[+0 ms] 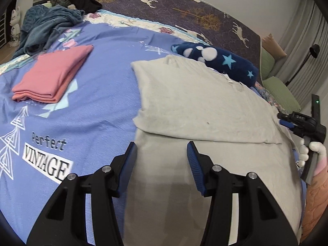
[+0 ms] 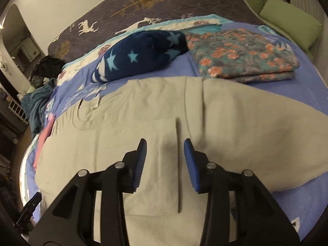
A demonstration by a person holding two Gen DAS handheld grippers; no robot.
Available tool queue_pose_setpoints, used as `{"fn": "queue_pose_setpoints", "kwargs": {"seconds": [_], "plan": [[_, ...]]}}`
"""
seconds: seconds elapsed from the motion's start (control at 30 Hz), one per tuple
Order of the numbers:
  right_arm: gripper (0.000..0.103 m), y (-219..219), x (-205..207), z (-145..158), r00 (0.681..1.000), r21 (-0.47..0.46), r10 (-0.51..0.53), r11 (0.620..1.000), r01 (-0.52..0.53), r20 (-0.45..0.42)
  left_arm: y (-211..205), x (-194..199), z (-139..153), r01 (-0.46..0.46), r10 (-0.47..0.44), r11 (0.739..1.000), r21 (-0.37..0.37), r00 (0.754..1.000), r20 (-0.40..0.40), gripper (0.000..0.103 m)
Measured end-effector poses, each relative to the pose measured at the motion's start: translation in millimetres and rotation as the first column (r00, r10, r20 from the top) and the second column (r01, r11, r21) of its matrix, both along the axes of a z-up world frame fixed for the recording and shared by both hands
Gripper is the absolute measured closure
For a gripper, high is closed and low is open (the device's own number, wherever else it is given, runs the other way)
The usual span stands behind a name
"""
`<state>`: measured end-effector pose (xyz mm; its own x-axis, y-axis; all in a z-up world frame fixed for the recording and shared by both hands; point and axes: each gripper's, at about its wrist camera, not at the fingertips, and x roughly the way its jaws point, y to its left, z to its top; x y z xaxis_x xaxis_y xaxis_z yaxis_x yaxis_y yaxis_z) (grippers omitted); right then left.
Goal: Fold small clothes
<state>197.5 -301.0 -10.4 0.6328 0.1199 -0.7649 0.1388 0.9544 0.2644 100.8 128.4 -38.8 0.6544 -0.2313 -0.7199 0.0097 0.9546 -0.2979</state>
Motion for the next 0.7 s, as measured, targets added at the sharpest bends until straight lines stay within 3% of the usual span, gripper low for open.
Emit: {"fn": "queue_pose_setpoints", "kwargs": {"seconds": [0.1, 0.2, 0.27, 0.4, 0.43, 0.6, 0.7], "plan": [[0.059, 20.0, 2.1, 22.0, 0.997, -0.041, 0.044, 0.998, -0.042, 0.059, 14.9, 4.4, -0.7, -0.043, 0.043, 0.999, -0.023, 0.999, -0.003, 0.051], [0.058, 69.8, 7.7, 43.5, 0.974, -0.092, 0.208, 0.976, -0.2, 0.094, 25.9, 11.3, -2.1, -0.054, 0.054, 0.997, -0.047, 0.999, 0.0, 0.051], [0.058, 114.4, 17.5, 49.0, 0.938, -0.101, 0.335, 0.94, -0.326, 0.087, 33.4, 17.9, -4.8, -0.052, 0.051, 0.994, -0.092, 0.999, -0.014, 0.054], [0.058, 215.6, 42.3, 45.0, 0.822, -0.145, 0.569, 0.816, -0.56, 0.026, 39.2, 31.8, -10.6, -0.013, 0.008, 0.974, -0.225, 1.0, -0.026, 0.072], [0.058, 246.5, 51.6, 41.2, 0.789, -0.156, 0.615, 0.779, -0.608, -0.005, 39.3, 35.2, -10.9, -0.008, 0.003, 0.97, -0.241, 1.0, -0.022, 0.073], [0.058, 365.5, 87.0, 13.9, 0.68, -0.193, 0.72, 0.653, -0.732, -0.139, 35.9, 42.9, -12.9, -0.007, 0.001, 0.971, -0.24, 1.0, -0.026, 0.073], [0.058, 407.6, 96.7, -7.5, 0.658, -0.244, 0.718, 0.613, -0.752, -0.225, 37.3, 44.2, -17.6, -0.003, -0.006, 0.966, -0.257, 0.999, -0.036, 0.073]]}}
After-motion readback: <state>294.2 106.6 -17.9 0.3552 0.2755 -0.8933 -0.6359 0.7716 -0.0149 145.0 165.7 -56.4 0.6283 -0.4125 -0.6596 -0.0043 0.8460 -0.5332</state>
